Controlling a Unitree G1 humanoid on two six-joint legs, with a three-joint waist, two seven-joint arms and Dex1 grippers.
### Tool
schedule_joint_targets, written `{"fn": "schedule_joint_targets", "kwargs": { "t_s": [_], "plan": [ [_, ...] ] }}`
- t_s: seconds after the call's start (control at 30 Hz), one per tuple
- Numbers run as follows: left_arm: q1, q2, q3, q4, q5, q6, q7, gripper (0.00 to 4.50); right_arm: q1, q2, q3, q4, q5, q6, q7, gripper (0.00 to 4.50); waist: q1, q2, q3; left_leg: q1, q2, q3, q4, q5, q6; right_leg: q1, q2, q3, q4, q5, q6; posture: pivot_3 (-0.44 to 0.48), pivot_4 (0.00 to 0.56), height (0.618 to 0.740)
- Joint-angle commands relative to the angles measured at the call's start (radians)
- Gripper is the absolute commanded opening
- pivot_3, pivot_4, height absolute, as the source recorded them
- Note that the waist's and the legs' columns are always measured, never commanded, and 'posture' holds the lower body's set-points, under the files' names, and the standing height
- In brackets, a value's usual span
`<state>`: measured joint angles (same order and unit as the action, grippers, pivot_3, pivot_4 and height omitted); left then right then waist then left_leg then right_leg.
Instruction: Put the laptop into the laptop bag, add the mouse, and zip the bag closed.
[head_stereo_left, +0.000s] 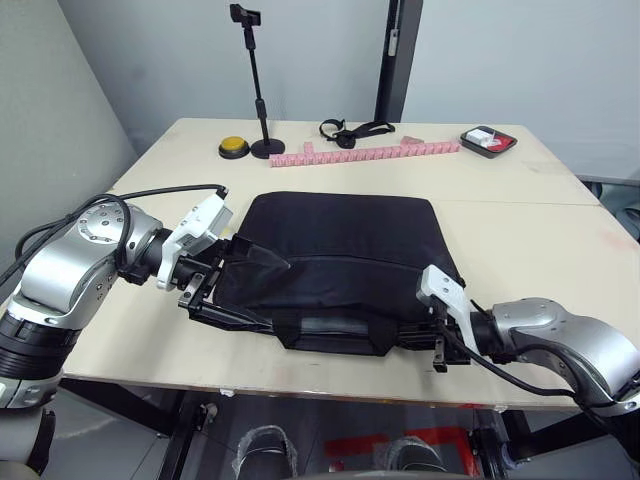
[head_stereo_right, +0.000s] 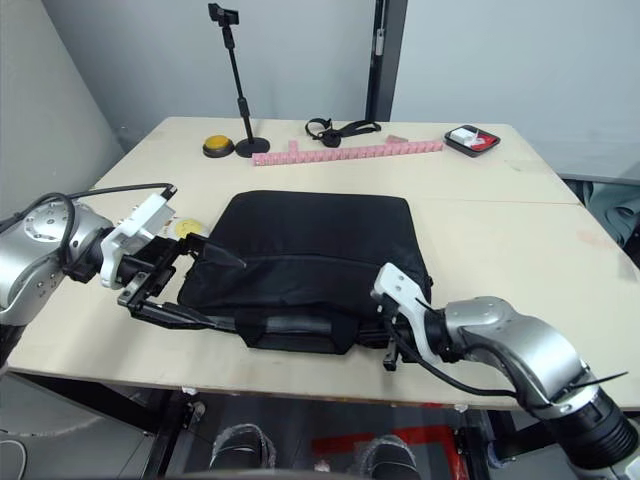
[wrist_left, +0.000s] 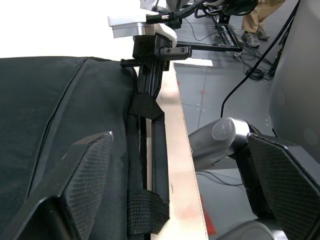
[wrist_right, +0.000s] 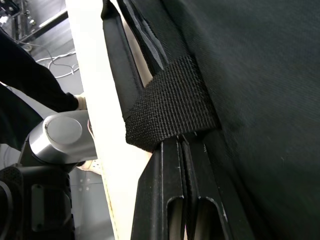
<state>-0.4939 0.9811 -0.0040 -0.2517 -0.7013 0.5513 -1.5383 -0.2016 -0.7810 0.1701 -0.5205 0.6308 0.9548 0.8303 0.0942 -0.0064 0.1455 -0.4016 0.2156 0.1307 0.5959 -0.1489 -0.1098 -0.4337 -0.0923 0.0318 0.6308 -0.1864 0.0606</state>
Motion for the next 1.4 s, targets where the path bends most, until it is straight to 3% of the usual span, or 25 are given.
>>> {"fn": "schedule_joint_targets", "kwargs": {
  "t_s": [0.03, 0.27, 0.47, 0.73, 0.93, 1.13, 1.4],
  "plan": [
    [-0.003, 0.008, 0.018, -0.012, 0.0, -0.011, -0.009, 4.5, -0.031, 0.019, -0.025, -0.041, 0.048, 0.017, 0.004, 0.07, -0.001, 0.0, 0.0, 0.0, 0.0, 0.0, 0.0, 0.0, 0.0, 0.0, 0.0, 0.0, 0.0, 0.0, 0.0, 0.0, 0.15, 0.739],
    [0.001, 0.015, 0.032, 0.01, 0.007, -0.011, 0.002, 4.5, -0.124, 0.077, -0.116, -0.045, 0.219, 0.057, 0.018, 0.07, -0.001, 0.0, 0.0, 0.0, 0.0, 0.0, 0.0, 0.0, 0.0, 0.0, 0.0, 0.0, 0.001, 0.0, 0.0, 0.0, 0.15, 0.739],
    [0.02, 0.005, 0.036, 0.004, 0.004, -0.011, 0.021, 4.5, -0.261, 0.138, -0.046, 0.058, 0.177, 0.05, 0.005, 0.07, -0.002, 0.0, 0.0, 0.001, 0.0, 0.0, 0.0, 0.001, -0.001, 0.0, 0.0, 0.0, 0.002, 0.0, 0.0, 0.0, 0.15, 0.739],
    [0.046, 0.022, 0.09, 0.007, -0.008, 0.002, 0.063, 4.5, -0.384, 0.185, 0.123, 0.232, -0.023, -0.044, 0.025, 0.07, -0.003, 0.0, 0.0, 0.0, 0.0, 0.0, 0.0, 0.001, -0.002, -0.001, 0.0, 0.0, 0.002, 0.0, 0.0, 0.0, 0.15, 0.739],
    [0.081, 0.059, 0.14, 0.001, -0.029, 0.04, 0.067, 4.5, -0.444, 0.231, 0.128, 0.282, -0.044, -0.074, 0.069, 0.07, -0.003, 0.0, 0.0, 0.0, 0.001, -0.001, -0.001, 0.001, -0.002, -0.001, 0.001, -0.001, 0.001, 0.0, 0.0, 0.0, 0.15, 0.739],
    [0.128, 0.098, 0.159, 0.011, -0.013, 0.043, 0.063, 4.5, -0.541, 0.338, 0.144, 0.493, -0.111, -0.139, 0.097, 0.07, -0.015, 0.0, 0.0, 0.0, 0.001, -0.001, -0.001, 0.001, -0.003, -0.001, 0.001, -0.001, 0.003, 0.0, 0.0, 0.0, 0.15, 0.739],
    [0.136, 0.099, 0.174, 0.003, -0.031, 0.062, 0.079, 4.5, -0.599, 0.341, 0.134, 0.591, -0.159, -0.184, 0.171, 0.07, -0.005, 0.0, 0.0, -0.003, 0.001, -0.002, -0.001, 0.001, -0.003, -0.003, 0.001, -0.002, 0.002, 0.0, 0.0, 0.0, 0.15, 0.739]
  ]
}}
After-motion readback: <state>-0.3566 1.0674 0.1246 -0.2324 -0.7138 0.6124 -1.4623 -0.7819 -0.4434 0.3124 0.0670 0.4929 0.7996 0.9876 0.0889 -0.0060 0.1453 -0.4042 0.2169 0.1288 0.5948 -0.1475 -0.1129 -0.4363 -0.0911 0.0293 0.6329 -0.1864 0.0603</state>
